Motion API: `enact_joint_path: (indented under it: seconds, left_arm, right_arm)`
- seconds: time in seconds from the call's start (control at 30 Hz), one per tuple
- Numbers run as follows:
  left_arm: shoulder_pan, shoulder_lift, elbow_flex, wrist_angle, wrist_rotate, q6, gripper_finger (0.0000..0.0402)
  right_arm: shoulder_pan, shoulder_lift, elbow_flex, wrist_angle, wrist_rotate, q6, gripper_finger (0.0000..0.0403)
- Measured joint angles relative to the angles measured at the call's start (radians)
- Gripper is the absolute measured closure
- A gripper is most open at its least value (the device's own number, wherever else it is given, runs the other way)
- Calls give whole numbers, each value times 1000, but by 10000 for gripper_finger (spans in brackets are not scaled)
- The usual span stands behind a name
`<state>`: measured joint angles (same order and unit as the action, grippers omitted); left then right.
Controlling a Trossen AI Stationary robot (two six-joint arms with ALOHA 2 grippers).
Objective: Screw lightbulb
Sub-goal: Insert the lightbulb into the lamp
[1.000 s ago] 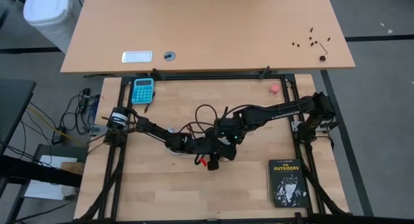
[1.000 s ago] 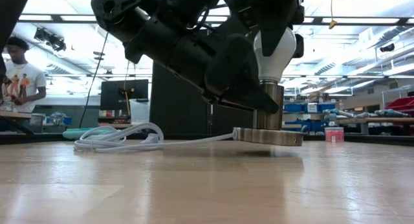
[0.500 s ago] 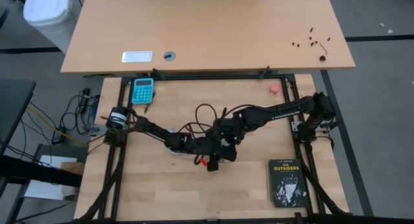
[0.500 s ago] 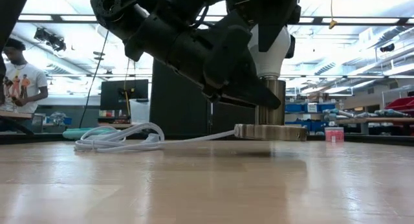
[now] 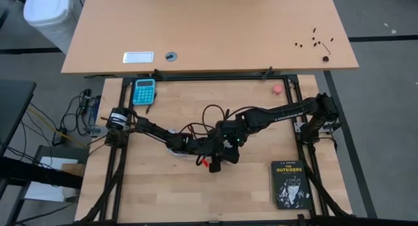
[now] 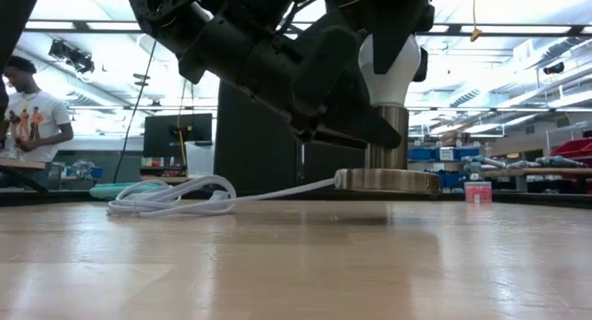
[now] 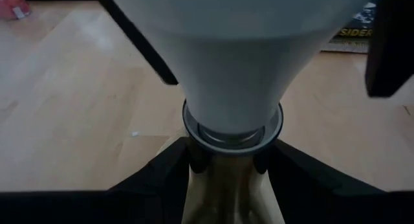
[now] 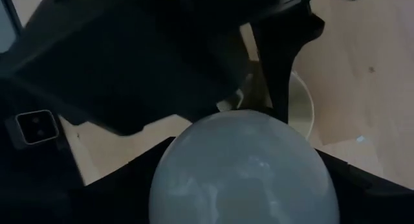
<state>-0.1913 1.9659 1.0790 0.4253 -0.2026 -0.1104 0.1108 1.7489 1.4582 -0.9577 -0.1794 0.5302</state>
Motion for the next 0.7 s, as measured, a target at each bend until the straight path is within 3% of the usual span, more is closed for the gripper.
enact_joint_path:
  seconds: [0.43,0.7]
  left_arm:
    - [0,-2,0,6,2,-3,208]
    - [-1,-2,0,-6,14,-24,208]
  right_arm:
    - [7,0,-1,38,54,-50,126]
    - [61,1,-26,5,159,-62,126]
